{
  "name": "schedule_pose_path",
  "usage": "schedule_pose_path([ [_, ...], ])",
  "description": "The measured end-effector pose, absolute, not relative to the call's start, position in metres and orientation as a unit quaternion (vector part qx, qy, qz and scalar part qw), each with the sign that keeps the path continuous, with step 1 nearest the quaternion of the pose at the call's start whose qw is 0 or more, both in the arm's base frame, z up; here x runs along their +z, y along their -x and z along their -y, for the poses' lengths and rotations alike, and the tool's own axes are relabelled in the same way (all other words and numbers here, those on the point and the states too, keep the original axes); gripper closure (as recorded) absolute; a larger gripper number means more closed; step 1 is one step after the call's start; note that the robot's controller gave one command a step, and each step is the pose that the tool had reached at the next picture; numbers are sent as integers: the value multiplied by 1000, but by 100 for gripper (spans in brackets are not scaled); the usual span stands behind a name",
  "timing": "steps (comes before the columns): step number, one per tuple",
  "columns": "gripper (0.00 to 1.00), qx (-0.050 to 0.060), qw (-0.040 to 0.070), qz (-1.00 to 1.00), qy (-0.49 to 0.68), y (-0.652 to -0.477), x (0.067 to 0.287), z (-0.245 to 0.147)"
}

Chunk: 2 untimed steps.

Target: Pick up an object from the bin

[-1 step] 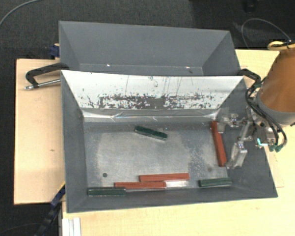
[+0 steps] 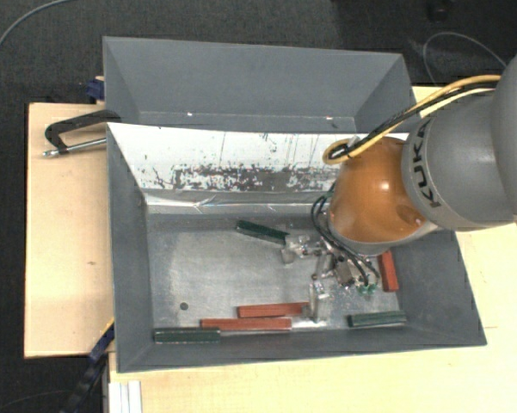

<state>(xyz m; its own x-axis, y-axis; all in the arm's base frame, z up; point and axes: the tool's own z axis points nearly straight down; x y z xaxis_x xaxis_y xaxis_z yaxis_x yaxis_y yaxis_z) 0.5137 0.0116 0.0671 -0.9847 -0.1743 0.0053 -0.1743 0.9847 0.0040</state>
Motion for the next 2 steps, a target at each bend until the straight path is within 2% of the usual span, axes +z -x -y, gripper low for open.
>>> schedule_pose_path([
  [1, 0, -2, -3, 999, -36, -537, 71, -123],
  [2, 0, 0, -3, 998, 55, -581, 101, -35],
])
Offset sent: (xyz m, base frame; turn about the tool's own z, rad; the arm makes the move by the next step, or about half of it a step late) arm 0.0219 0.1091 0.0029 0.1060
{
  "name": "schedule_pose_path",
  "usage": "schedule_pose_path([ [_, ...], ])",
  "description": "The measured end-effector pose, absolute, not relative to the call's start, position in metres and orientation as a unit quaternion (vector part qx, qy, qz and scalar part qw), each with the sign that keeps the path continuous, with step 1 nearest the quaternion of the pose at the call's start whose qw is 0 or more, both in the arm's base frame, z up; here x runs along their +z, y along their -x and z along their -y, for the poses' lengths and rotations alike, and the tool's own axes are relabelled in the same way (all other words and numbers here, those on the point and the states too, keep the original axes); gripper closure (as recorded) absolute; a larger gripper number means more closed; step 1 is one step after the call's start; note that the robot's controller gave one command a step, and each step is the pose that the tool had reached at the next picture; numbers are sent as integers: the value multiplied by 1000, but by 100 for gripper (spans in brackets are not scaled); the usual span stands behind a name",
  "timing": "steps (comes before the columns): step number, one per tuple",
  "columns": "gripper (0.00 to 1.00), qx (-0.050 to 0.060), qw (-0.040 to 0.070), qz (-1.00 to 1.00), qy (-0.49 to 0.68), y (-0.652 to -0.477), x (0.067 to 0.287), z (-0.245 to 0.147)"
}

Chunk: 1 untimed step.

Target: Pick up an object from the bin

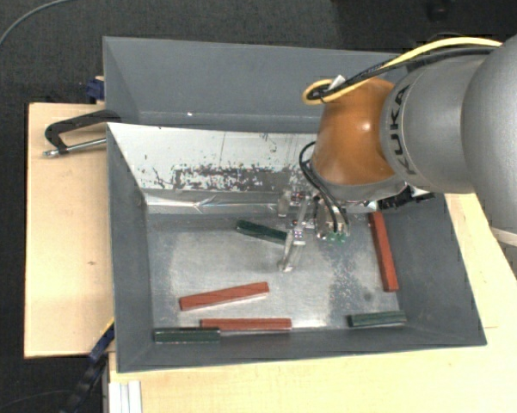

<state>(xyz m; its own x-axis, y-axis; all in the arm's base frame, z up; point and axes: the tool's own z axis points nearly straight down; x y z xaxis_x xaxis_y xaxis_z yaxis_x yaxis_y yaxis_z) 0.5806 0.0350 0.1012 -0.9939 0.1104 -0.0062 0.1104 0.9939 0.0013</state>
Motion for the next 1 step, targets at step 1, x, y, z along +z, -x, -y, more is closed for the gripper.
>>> schedule_pose_path([
  [1, 0, 2, 2, -998, -68, -593, 69, -81],
])
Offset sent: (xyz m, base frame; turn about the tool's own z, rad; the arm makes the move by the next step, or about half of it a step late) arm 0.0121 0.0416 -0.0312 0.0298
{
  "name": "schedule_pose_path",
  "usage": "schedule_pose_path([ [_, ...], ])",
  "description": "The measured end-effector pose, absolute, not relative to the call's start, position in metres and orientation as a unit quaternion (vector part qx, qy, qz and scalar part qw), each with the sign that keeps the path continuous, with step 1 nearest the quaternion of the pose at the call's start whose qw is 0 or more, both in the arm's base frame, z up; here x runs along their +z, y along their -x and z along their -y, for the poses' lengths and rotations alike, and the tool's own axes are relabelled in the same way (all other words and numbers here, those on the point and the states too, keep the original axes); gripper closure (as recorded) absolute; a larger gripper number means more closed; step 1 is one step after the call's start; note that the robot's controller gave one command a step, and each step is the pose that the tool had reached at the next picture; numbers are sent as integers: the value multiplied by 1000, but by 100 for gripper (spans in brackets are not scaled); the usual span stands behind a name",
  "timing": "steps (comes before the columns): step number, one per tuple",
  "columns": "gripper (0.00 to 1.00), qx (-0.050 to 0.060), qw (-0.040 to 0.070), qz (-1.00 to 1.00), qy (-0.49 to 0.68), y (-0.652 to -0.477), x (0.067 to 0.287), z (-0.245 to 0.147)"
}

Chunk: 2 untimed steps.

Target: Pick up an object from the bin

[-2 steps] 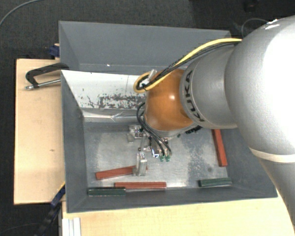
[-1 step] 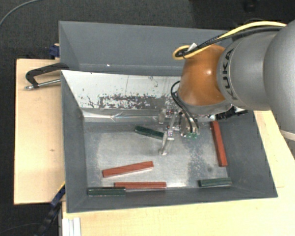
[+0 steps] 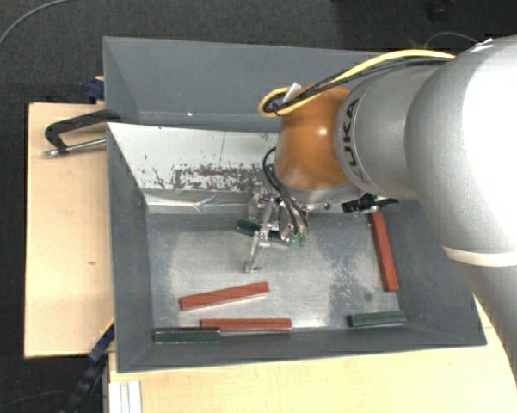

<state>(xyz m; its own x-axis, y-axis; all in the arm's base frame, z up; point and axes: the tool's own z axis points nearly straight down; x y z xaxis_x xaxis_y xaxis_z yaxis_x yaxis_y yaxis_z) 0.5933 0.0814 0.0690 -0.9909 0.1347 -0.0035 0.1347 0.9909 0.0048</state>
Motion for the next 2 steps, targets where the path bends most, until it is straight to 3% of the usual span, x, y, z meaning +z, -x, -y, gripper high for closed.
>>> schedule_pose_path([
  [1, 0, 1, 3, -998, -67, -594, 70, -82],
  [2, 100, 1, 2, -998, -67, -594, 70, -82],
])
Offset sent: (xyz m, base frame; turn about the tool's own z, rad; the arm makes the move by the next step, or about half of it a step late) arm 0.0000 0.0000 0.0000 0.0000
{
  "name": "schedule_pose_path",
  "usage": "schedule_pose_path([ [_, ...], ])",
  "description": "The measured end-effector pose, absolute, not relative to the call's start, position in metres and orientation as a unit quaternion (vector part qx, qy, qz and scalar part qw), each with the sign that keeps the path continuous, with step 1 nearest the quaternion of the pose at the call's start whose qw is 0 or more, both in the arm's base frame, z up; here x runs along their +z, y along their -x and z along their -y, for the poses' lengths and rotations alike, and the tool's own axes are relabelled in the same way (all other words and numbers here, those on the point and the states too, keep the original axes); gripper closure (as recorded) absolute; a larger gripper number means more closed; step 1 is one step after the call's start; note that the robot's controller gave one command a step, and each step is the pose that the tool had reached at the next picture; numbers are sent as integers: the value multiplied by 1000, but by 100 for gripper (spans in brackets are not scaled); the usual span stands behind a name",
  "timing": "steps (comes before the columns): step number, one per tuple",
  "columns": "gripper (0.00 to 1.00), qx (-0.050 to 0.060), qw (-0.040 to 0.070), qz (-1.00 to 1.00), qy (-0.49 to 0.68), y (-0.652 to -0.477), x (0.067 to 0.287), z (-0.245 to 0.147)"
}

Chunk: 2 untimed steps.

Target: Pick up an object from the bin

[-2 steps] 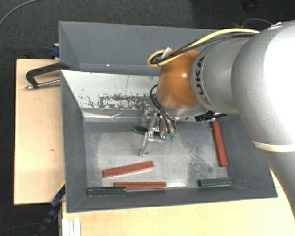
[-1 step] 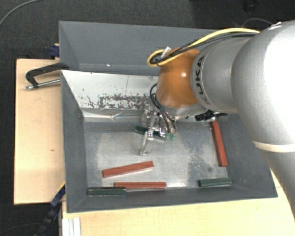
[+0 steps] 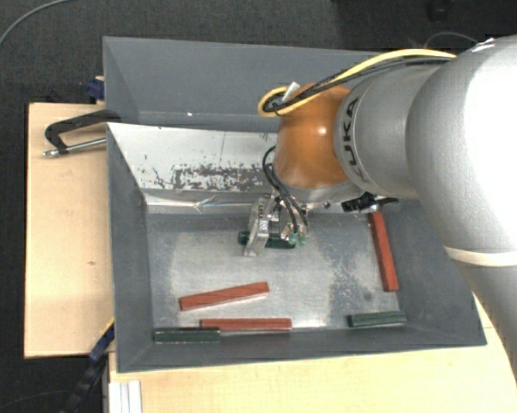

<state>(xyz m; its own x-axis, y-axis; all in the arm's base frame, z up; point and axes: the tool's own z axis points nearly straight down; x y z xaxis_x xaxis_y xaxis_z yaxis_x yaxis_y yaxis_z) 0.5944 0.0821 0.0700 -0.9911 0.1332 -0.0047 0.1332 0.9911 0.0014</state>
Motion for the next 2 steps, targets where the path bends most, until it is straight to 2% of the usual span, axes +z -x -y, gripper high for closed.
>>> schedule_pose_path([
  [1, 100, 2, 6, -998, -66, -597, 133, -83],
  [2, 100, 1, 3, -998, -65, -599, 152, -84],
])
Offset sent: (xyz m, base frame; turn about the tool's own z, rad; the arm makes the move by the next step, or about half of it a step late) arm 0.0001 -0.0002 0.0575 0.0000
